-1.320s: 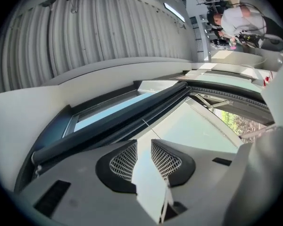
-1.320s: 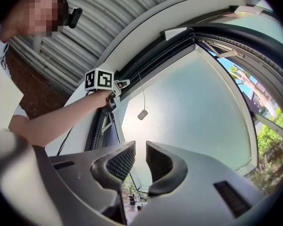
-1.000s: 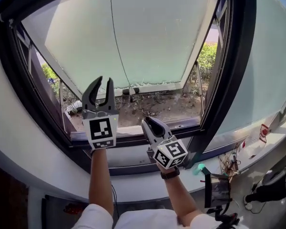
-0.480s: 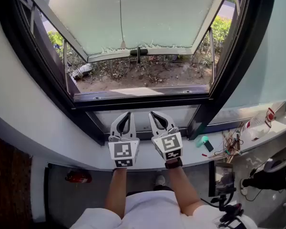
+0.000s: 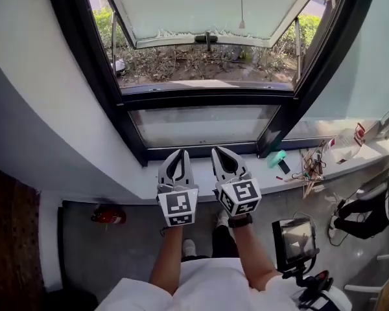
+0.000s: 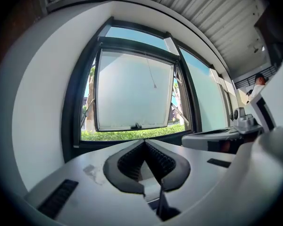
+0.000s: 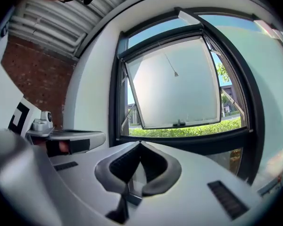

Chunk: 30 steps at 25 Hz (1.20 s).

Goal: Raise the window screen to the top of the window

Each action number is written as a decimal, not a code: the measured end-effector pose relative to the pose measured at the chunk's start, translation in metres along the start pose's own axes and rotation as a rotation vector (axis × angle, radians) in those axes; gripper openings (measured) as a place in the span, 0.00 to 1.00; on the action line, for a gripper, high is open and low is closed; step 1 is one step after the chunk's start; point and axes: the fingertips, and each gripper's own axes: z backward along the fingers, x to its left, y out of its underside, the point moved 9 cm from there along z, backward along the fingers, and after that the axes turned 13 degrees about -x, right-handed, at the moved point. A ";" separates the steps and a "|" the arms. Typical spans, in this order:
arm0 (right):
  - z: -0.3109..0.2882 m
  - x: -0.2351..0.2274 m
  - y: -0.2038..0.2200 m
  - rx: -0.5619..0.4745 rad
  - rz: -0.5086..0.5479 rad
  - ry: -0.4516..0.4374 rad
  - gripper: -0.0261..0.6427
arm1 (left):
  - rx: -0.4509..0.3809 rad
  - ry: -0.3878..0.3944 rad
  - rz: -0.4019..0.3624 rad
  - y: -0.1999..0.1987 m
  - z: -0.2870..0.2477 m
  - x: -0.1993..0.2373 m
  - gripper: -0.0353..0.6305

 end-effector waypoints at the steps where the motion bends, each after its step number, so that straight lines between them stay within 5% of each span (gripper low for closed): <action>1: 0.009 0.011 0.004 0.023 0.000 0.006 0.04 | 0.015 0.012 0.016 0.003 0.012 0.001 0.05; 14: 0.032 0.032 -0.061 -0.119 0.088 0.042 0.04 | -0.071 0.049 -0.017 -0.050 0.040 0.012 0.05; 30: 0.075 0.009 -0.067 -0.110 0.102 0.032 0.04 | -0.053 0.130 -0.009 -0.047 0.036 -0.056 0.05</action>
